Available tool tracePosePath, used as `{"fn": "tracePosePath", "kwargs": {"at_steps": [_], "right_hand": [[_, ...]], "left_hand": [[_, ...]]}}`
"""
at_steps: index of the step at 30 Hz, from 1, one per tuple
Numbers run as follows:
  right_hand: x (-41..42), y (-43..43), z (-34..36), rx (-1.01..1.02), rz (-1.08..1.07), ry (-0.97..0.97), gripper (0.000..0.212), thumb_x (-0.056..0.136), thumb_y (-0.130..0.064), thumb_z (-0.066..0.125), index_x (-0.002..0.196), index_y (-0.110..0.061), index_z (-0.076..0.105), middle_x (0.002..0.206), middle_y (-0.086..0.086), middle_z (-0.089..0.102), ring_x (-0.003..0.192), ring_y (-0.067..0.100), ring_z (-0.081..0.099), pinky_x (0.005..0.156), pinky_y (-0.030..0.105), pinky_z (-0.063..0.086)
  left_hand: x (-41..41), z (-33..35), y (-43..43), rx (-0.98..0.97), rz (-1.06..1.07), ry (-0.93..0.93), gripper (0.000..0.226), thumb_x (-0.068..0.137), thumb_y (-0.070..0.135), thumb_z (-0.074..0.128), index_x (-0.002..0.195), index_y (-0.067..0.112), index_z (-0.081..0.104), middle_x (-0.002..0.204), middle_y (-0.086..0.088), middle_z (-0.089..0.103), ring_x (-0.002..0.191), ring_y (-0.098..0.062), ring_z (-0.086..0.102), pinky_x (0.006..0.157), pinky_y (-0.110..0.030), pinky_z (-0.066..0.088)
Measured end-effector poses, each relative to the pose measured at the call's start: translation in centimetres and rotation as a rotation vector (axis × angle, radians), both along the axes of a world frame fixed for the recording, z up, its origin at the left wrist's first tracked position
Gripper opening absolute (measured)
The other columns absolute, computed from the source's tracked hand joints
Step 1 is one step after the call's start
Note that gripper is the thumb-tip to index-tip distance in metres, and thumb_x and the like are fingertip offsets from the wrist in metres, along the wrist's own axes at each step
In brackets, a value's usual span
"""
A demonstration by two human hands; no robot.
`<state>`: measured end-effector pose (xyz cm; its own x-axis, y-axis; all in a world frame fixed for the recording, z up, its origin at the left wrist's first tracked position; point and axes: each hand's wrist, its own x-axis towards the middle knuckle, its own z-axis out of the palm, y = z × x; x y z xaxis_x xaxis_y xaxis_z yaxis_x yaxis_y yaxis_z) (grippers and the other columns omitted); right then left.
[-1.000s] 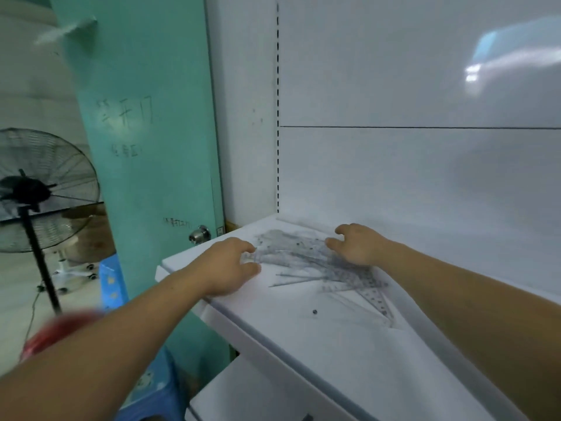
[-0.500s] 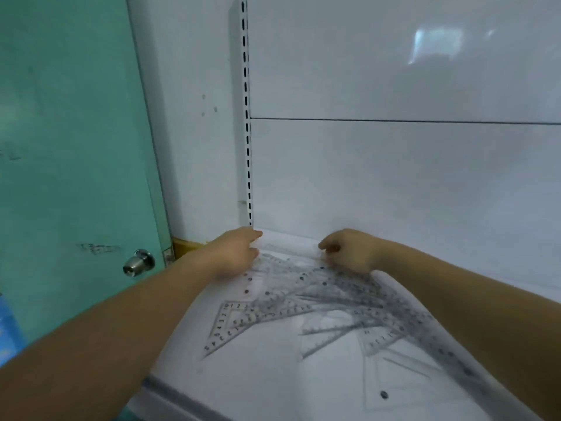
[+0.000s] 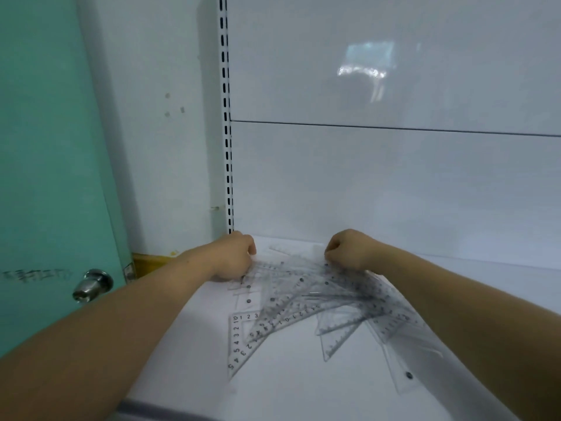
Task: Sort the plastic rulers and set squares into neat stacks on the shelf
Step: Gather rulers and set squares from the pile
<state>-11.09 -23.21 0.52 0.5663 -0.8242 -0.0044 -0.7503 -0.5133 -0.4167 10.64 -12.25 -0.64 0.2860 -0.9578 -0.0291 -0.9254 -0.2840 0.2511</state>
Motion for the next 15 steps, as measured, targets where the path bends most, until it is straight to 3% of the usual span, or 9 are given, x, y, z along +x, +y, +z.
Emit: {"fn": "tracePosePath", "kwargs": {"at_steps": [3,7,11,15], "right_hand": [[-0.1,-0.3,0.5,0.053,-0.017,-0.075,0.021,0.091,-0.016,0.054,0.106,-0.005,0.065,0.098,0.004,0.058,0.087,0.020,0.053,0.072,0.028,0.043],[-0.1,-0.7,1.2,0.089,-0.002,-0.176,0.013,0.092,-0.013,0.048,0.097,-0.008,0.059,0.090,0.003,0.058,0.082,0.022,0.057,0.066,0.027,0.047],[-0.2,-1.2,1.6,-0.022,0.019,-0.224,0.014,0.095,-0.016,0.043,0.096,-0.012,0.056,0.093,0.001,0.057,0.076,0.016,0.054,0.062,0.024,0.042],[-0.5,-1.3,1.8,-0.196,0.027,-0.277,0.015,0.099,-0.023,0.036,0.101,-0.017,0.050,0.093,0.004,0.061,0.074,0.020,0.056,0.063,0.031,0.047]], "left_hand": [[0.0,-0.1,0.2,-0.081,0.009,0.092,0.021,0.089,0.010,0.048,0.107,0.021,0.049,0.110,-0.001,0.055,0.097,-0.019,0.053,0.081,-0.027,0.043],[0.0,0.1,0.4,-0.230,0.022,0.212,0.012,0.087,0.011,0.058,0.090,0.021,0.053,0.082,0.005,0.052,0.073,-0.012,0.050,0.064,-0.022,0.040],[-0.2,0.4,0.5,-0.302,0.024,0.271,0.015,0.087,0.010,0.058,0.077,0.022,0.060,0.077,0.009,0.059,0.071,-0.007,0.053,0.062,-0.018,0.040],[0.2,0.5,0.5,-0.360,0.063,0.303,0.022,0.091,0.010,0.050,0.076,0.024,0.057,0.082,0.004,0.064,0.081,-0.017,0.060,0.071,-0.025,0.047]]}}
